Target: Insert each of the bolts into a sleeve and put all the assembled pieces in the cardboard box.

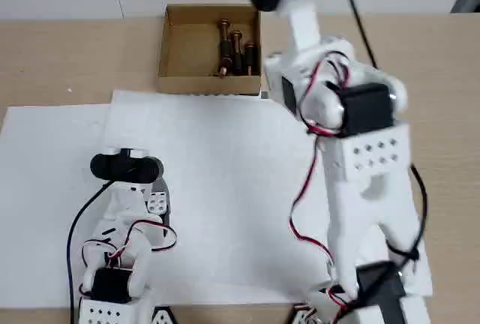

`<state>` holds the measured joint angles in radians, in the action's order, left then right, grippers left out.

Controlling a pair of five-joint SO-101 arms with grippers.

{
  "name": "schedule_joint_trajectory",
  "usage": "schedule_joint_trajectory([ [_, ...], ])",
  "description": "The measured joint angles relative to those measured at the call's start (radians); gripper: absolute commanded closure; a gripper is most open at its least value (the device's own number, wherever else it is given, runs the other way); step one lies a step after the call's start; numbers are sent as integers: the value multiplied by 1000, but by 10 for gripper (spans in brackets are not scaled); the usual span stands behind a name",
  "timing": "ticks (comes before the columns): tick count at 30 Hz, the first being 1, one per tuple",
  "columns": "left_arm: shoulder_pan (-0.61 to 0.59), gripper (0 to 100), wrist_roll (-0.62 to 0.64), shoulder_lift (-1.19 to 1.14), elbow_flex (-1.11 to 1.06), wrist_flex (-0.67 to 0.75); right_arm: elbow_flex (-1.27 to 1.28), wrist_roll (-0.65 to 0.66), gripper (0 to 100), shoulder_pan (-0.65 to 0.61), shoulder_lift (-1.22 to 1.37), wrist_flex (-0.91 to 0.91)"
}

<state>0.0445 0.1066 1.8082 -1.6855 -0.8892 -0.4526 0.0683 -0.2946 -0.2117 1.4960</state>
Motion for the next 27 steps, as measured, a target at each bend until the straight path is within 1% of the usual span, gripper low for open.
schedule_joint_trajectory([
  [4, 0, 994, 0, 0, 0, 0, 0, -41, 997, 5, -98, 141],
  [8, 0, 994, 0, 0, 0, 0, 20, -92, 997, 8, -224, 163],
  [13, 0, 994, 0, 0, 0, 0, 229, -121, 997, 11, -365, 160],
  [17, 0, 994, 0, 0, 0, 0, 463, -181, 997, 72, -468, 72],
  [21, 0, 994, 0, 0, 0, 0, 710, -189, 997, 109, -574, -64],
  [27, 0, 994, 0, 0, 0, 0, 1076, -192, 997, 123, -743, -262],
])
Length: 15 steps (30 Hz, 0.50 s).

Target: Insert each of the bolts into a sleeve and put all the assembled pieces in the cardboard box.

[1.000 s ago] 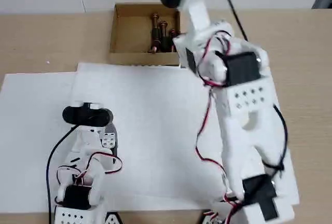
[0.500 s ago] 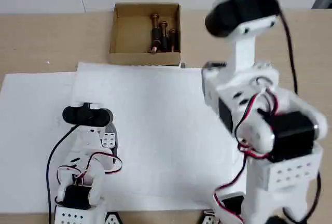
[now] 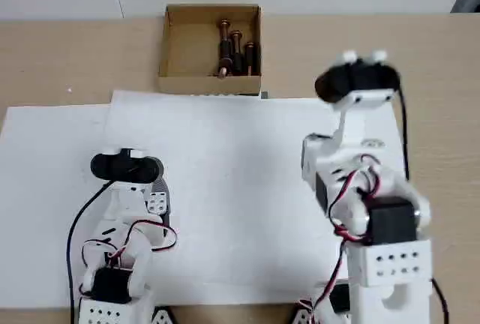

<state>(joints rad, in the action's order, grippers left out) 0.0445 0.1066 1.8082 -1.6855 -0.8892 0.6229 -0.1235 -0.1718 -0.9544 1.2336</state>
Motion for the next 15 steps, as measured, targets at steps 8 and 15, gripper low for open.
schedule_joint_trajectory([
  [8, 0, 994, 0, 0, 0, 0, 402, 0, 997, 3, -210, -230],
  [15, 0, 994, 0, 0, 0, 0, 683, 0, 997, 2, -358, -385],
])
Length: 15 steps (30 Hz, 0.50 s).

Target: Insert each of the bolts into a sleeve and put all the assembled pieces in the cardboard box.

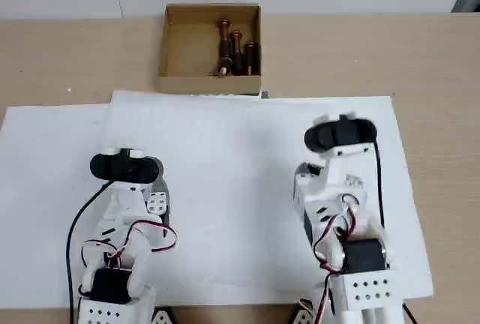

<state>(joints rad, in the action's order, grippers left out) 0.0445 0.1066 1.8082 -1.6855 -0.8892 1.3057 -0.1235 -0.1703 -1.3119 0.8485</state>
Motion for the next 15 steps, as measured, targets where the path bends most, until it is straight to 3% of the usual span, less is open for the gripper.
schedule_joint_trajectory([
  [15, 0, 994, 0, 0, 0, 0, 367, 60, 996, 89, -321, -120],
])
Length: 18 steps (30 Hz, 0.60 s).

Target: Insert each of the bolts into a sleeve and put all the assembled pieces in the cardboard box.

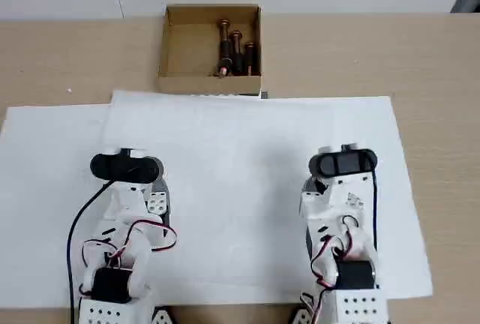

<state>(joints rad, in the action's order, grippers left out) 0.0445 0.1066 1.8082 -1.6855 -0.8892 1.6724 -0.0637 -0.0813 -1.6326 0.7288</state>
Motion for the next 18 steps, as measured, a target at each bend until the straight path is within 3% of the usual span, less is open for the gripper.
schedule_joint_trajectory([
  [11, 0, 994, 0, 0, 0, 0, 2, 2, 995, 8, -155, 176],
  [18, 0, 994, 0, 0, 0, 0, 0, 0, 995, 34, -160, 192],
])
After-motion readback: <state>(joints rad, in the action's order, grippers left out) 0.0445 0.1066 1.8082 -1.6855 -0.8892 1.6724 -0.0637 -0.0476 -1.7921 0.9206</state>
